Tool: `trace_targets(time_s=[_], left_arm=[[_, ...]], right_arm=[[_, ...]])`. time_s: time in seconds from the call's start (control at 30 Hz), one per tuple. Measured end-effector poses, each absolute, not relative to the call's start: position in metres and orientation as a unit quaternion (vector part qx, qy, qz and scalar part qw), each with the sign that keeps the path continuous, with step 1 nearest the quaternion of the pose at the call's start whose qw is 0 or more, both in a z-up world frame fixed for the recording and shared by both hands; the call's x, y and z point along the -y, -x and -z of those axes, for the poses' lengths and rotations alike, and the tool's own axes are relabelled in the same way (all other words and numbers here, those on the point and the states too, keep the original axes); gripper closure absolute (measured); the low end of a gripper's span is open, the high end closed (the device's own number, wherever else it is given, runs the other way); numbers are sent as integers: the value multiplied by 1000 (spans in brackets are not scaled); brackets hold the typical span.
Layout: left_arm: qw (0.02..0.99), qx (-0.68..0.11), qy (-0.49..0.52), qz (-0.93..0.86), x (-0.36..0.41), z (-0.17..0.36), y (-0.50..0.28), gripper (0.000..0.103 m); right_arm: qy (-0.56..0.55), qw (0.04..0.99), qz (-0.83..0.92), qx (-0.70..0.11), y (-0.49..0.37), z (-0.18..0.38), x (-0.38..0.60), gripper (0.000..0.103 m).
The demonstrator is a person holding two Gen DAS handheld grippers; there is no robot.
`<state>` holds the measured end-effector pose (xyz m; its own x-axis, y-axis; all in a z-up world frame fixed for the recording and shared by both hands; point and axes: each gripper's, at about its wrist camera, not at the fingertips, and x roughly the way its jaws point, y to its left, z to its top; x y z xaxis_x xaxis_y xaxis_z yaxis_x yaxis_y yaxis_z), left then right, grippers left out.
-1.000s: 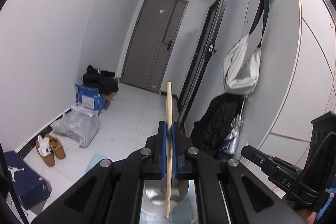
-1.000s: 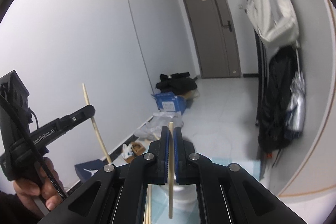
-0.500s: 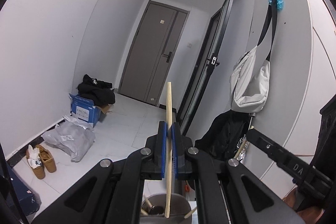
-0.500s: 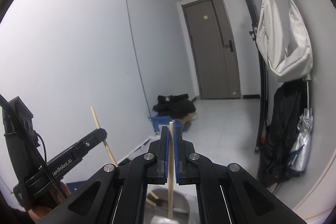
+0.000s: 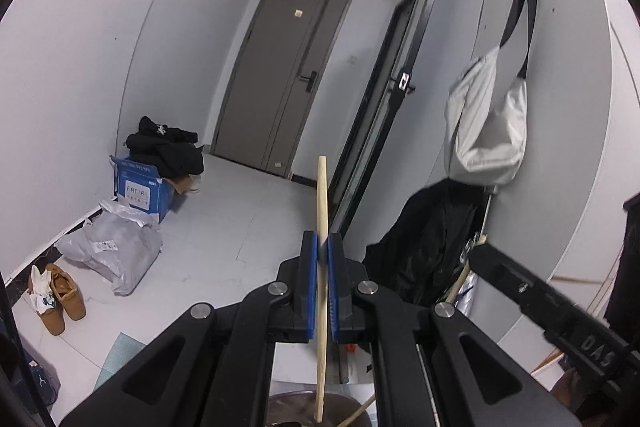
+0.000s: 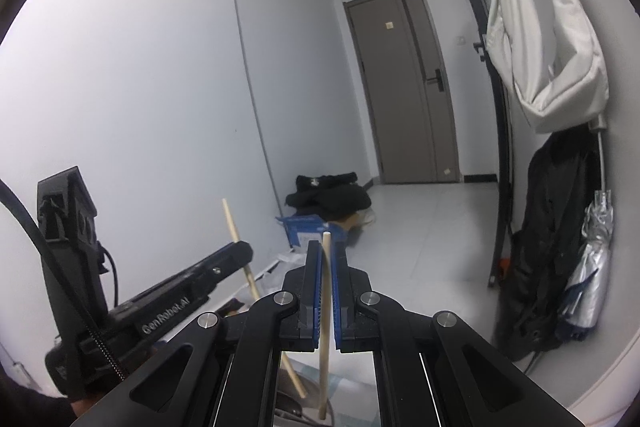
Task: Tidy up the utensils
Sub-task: 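Carry both held chopsticks up over the white holder with both grippers, then open the right gripper over the holder while the left gripper releases its chopstick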
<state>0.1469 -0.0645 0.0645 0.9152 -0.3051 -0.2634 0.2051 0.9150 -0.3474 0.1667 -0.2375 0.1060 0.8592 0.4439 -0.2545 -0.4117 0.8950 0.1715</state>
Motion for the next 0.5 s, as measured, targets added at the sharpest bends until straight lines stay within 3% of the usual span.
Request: trace_targets(time_s=[0.5], left_arm=[[957, -198, 136, 160, 74, -55, -143, 101]], right_arm=[[-53, 952, -251, -166, -169, -88, 239, 99]])
